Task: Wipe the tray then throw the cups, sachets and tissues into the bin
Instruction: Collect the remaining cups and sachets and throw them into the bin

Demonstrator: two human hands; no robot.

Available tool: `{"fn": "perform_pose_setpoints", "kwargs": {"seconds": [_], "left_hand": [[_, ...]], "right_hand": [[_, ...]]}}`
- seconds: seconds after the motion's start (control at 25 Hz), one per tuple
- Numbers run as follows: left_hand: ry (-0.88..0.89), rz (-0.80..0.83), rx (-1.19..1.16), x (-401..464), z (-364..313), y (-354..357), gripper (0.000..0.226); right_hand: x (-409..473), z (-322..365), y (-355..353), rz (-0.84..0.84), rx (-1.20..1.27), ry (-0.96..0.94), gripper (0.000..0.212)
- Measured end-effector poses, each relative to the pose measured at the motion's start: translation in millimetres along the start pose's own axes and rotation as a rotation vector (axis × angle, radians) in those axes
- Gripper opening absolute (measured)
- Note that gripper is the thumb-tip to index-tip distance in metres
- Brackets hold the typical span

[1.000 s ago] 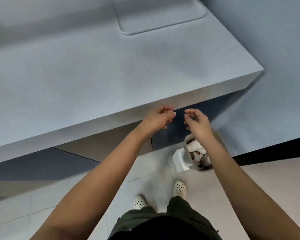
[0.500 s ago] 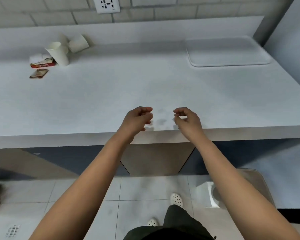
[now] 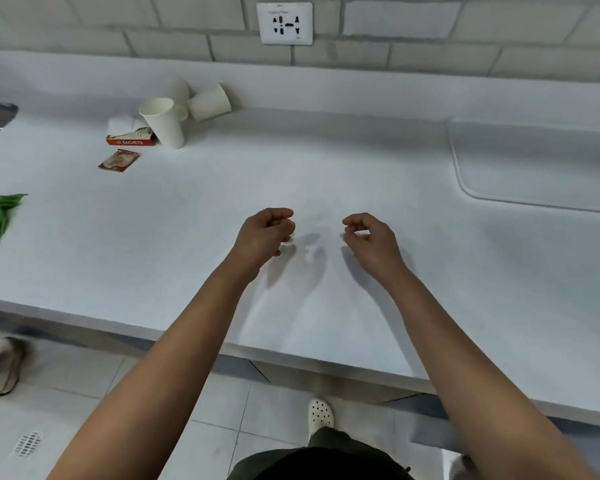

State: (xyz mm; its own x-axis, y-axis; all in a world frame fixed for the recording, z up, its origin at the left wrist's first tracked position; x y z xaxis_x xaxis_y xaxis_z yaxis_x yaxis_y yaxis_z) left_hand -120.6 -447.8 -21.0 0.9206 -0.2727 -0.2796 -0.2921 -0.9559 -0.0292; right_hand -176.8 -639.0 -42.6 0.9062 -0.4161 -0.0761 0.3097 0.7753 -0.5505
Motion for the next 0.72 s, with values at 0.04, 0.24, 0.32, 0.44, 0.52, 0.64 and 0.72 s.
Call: {"fn": "perform_pose_setpoints", "kwargs": {"seconds": [0.04, 0.24, 0.32, 0.44, 0.52, 0.64, 0.72], "left_hand": [[0.011, -0.03, 0.004, 12.3, -3.6, -8.0, 0.02], [0.004, -0.17, -0.006, 55.5, -8.5, -62.2, 0.021], [0.008, -0.208, 0.002, 69.0, -9.8, -85.1, 0.021], [0.11, -0.33, 0.101, 88.5, -24.1, -132.8, 0.022], [0.21, -0.427, 0.288, 100.4, -38.6, -171.0, 0.024], [0.246, -0.483, 0.44, 129.3, -44.4, -226.6, 0.028], [0.204, -0.489, 0.502, 155.3, -41.2, -263.9, 0.03]], "right_hand": [[14.8, 5.9, 5.5, 0.016, -0.005, -0.011, 0.019], [63.3, 37.1, 44.6, 0.109, -0.02, -0.064, 0.019], [75.9, 48.3, 65.7, 0.142, -0.024, -0.077, 0.02], [94.1, 73.0, 102.6, 0.175, -0.038, -0.098, 0.022], [104.9, 93.2, 129.0, 0.179, -0.033, -0.108, 0.023], [120.3, 122.1, 166.6, 0.173, -0.045, -0.12, 0.027], [130.7, 140.0, 191.6, 0.146, -0.049, -0.106, 0.032]]}}
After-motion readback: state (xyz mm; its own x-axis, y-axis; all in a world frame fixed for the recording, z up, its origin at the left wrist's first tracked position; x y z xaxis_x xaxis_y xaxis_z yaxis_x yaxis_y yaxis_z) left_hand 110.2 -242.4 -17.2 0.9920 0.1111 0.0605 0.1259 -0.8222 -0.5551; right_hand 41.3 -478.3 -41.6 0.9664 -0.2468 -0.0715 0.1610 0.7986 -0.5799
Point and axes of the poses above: each hand's wrist, its own x-axis towards the middle knuckle, its own y-axis out of the palm, z = x × y, the point moved 9 cm from there along x, towards the middle knuckle, and after that the axes turned 11 degrees about -x, right-handed, at the moved point
